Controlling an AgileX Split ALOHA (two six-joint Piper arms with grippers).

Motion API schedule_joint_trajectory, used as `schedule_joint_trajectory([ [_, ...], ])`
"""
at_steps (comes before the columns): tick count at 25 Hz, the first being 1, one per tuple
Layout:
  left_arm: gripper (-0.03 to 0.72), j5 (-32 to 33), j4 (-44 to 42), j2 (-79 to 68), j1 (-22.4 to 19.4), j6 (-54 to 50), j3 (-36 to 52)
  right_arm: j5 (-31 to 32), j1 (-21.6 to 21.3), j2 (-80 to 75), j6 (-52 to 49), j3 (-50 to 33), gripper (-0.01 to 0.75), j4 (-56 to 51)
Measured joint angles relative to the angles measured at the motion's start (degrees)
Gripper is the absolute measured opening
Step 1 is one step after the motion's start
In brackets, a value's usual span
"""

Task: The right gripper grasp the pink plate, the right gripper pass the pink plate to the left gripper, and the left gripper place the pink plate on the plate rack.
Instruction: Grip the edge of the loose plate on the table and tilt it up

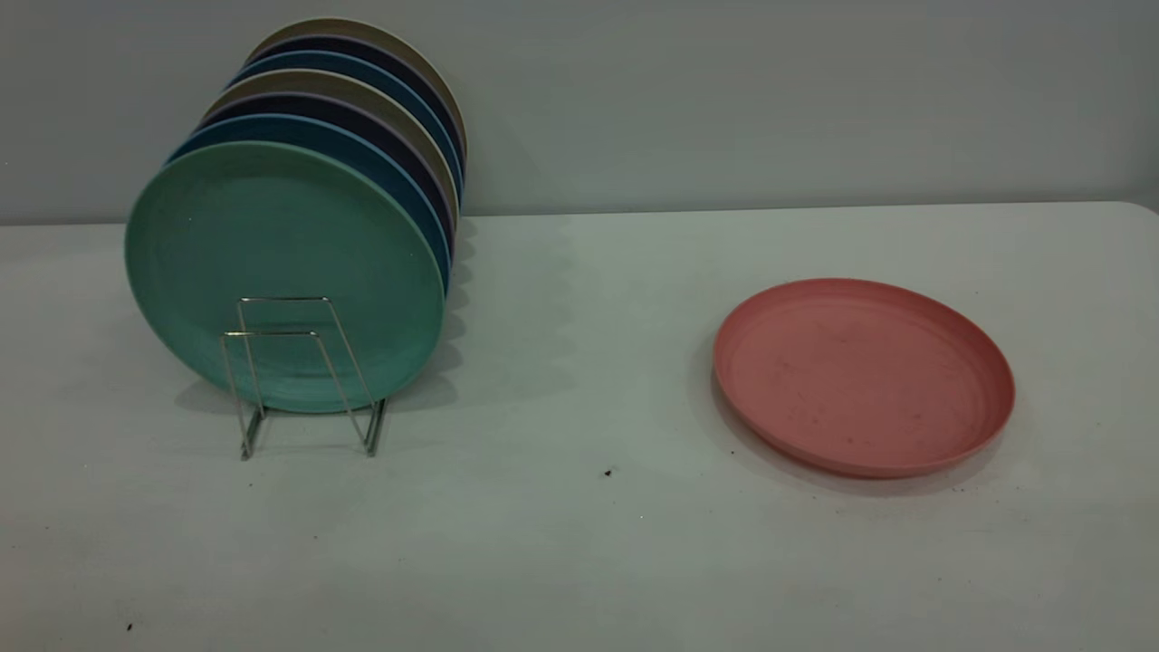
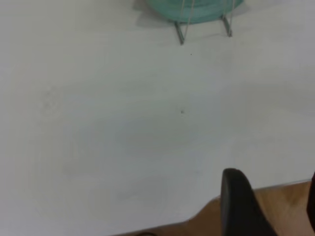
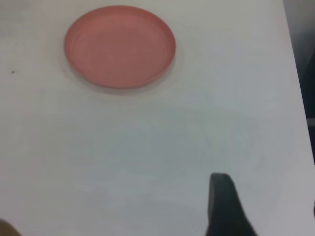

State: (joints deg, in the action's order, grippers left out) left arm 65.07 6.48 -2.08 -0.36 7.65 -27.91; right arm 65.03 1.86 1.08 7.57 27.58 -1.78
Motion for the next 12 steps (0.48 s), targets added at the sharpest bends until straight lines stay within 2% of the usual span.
schedule_joint_trajectory([
  [6,0.360,-9.01,1.43,-1.81,0.00,0.37,-1.71,-8.40,0.00,-4.47,2.54,1.14,0.440,-1.67],
  [12,0.389,-16.33,7.10,-16.14,0.00,2.36,-1.71,-14.73,0.00,-19.39,5.53,1.14,0.440,-8.64],
])
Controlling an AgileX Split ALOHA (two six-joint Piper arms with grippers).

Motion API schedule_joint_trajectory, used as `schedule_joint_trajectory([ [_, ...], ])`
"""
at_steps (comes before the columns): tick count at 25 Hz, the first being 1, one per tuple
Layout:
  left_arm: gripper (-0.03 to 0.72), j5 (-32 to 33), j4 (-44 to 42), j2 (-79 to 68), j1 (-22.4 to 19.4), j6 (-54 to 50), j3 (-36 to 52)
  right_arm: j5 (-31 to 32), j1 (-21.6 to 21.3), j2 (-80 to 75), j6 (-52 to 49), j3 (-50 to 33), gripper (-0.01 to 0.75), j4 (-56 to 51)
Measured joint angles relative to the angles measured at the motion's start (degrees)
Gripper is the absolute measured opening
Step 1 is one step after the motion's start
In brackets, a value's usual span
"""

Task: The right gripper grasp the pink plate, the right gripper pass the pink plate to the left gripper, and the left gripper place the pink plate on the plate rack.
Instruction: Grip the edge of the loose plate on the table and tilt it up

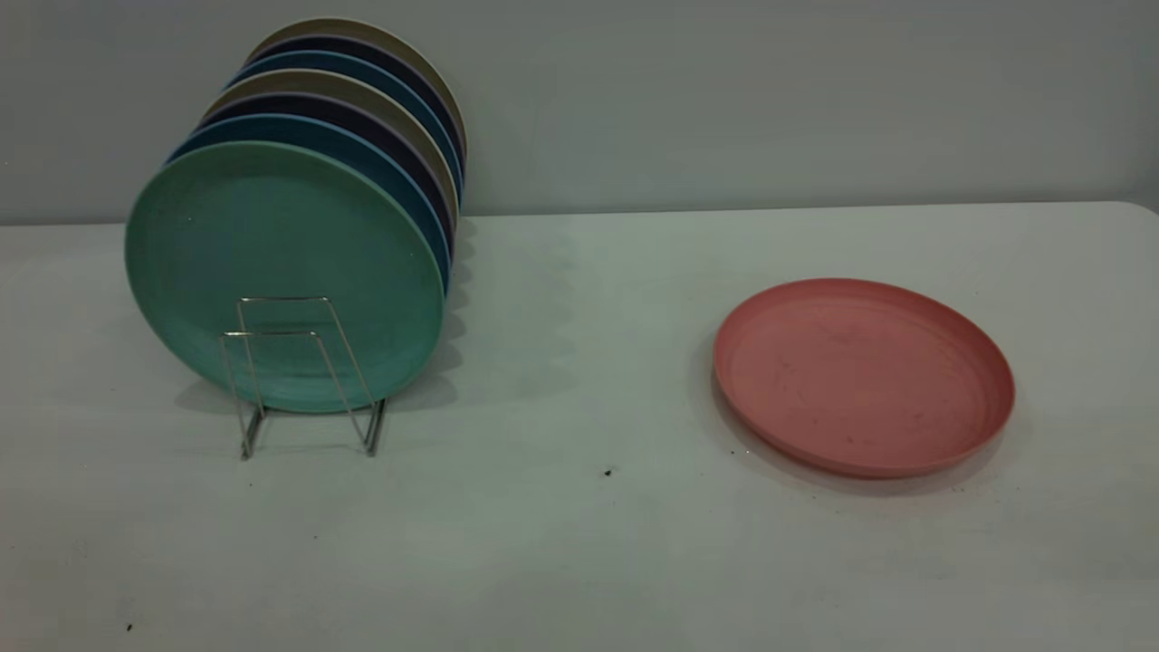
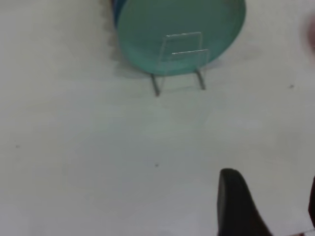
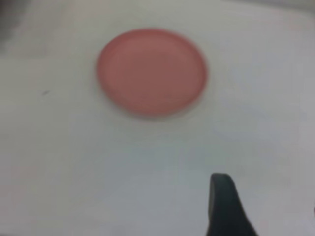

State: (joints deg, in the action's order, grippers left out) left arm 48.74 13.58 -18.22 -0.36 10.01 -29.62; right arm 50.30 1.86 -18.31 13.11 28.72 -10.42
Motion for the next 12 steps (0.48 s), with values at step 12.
schedule_joint_trajectory([
  [12,0.447,-7.48,28.05,-28.57,0.00,24.80,-3.51,-9.45,0.00,-41.89,35.87,4.81,0.440,-40.19],
])
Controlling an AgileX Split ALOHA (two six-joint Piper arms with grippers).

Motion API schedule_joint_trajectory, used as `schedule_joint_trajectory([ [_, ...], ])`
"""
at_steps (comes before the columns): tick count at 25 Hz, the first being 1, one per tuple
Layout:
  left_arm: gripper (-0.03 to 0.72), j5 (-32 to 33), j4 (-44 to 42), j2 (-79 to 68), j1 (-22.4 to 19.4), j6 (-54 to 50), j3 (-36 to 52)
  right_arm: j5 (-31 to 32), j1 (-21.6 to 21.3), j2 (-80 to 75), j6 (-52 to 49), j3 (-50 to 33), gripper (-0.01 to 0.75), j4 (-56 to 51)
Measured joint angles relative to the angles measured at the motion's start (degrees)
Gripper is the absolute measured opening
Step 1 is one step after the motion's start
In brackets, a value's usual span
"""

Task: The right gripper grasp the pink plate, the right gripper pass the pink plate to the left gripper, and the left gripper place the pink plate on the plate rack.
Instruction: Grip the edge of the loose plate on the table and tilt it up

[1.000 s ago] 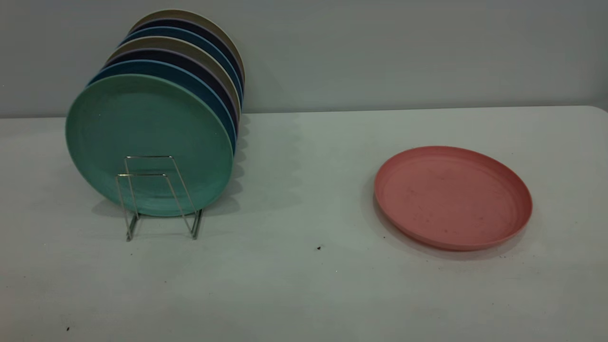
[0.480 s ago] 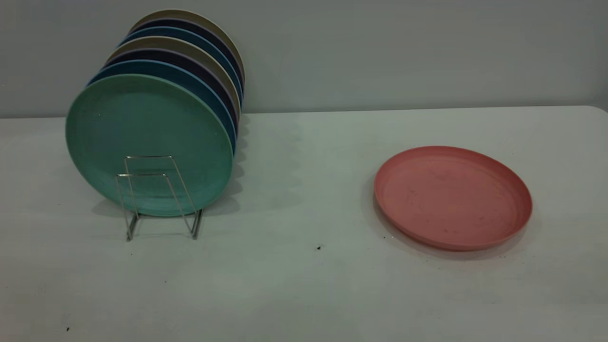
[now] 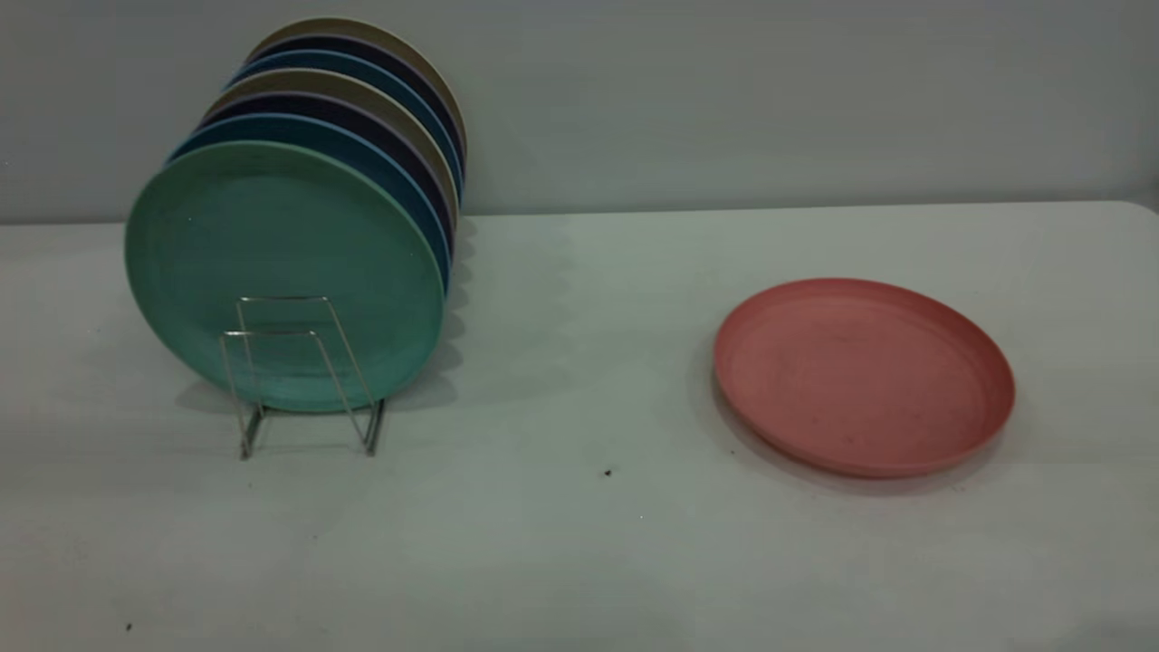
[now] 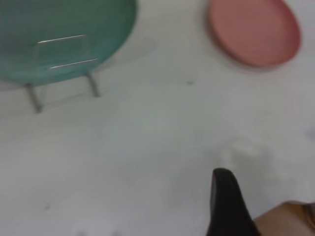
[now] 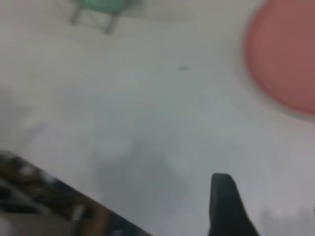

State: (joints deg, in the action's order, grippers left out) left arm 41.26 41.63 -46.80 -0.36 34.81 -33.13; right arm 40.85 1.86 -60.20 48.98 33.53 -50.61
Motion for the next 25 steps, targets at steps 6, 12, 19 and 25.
schedule_joint_trajectory([
  [6,0.447,-0.10,4.12,-9.72,0.00,4.15,-2.19,-0.51,-0.06,-19.84,8.79,7.41,0.440,-10.40],
  [12,0.447,-0.41,4.42,-11.84,0.00,4.55,-2.19,2.60,-6.81,-37.59,11.51,15.18,0.440,-12.85],
  [19,0.447,-0.24,4.91,-11.84,0.00,4.55,-2.19,4.93,-15.55,-51.26,14.34,21.59,0.440,-15.90],
  [25,0.448,0.02,4.91,-11.84,0.00,4.55,-2.19,1.42,-15.73,-61.19,17.00,27.71,0.440,-16.39],
])
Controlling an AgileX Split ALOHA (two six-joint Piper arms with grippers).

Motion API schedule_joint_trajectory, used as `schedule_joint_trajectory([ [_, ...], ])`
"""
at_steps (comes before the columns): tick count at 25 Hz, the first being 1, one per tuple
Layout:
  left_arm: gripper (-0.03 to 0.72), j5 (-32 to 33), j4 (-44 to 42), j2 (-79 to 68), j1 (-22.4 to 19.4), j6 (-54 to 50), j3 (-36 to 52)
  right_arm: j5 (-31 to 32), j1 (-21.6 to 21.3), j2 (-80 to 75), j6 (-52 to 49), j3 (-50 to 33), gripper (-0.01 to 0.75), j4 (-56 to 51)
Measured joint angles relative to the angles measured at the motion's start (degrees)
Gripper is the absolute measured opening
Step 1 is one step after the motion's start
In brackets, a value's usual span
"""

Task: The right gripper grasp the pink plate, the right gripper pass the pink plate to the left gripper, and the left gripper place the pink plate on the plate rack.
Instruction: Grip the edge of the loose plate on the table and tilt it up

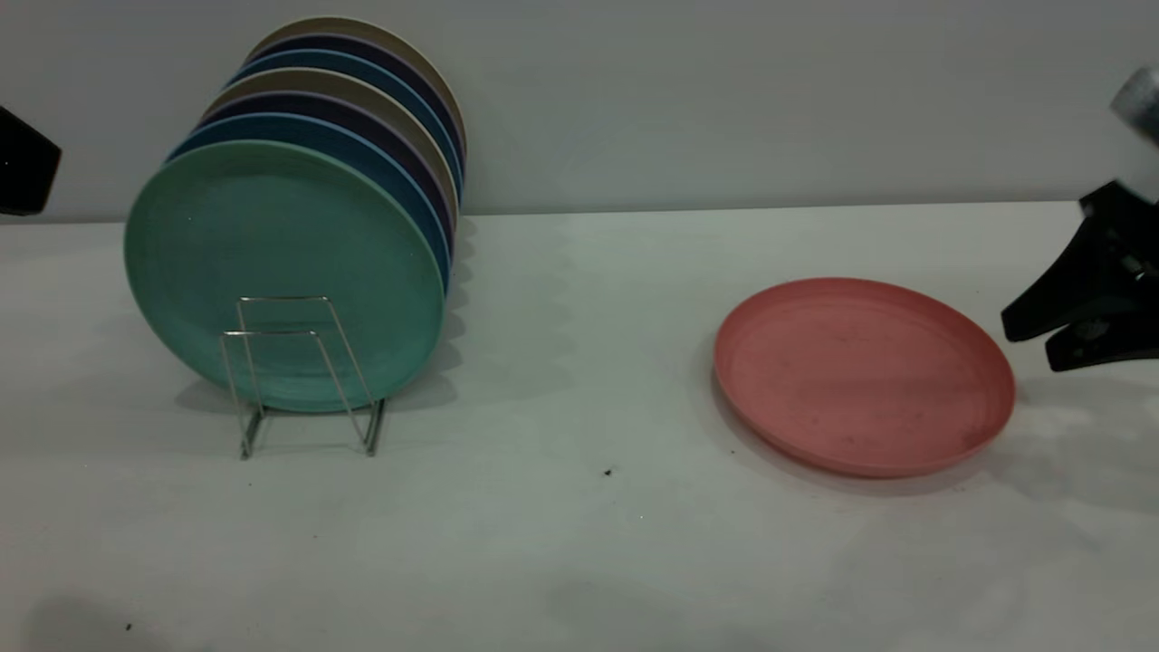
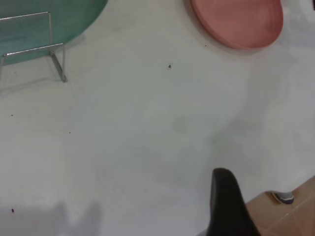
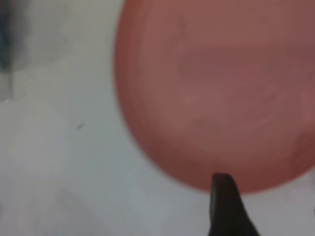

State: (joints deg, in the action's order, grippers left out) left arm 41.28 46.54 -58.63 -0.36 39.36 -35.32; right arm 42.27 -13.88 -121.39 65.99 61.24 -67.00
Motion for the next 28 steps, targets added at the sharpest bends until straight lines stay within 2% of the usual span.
schedule_joint_trajectory([
  [9,0.448,3.13,0.00,0.00,0.00,0.00,0.00,-2.56,0.00,-8.83,0.18,8.08,0.440,-0.56],
  [15,0.448,4.05,0.00,0.00,0.00,0.00,0.00,-5.67,0.00,-11.01,0.18,9.52,0.440,-0.74],
  [28,0.448,4.33,0.00,0.00,0.00,0.00,0.00,-6.38,0.06,-13.94,0.66,9.73,0.440,-6.05],
])
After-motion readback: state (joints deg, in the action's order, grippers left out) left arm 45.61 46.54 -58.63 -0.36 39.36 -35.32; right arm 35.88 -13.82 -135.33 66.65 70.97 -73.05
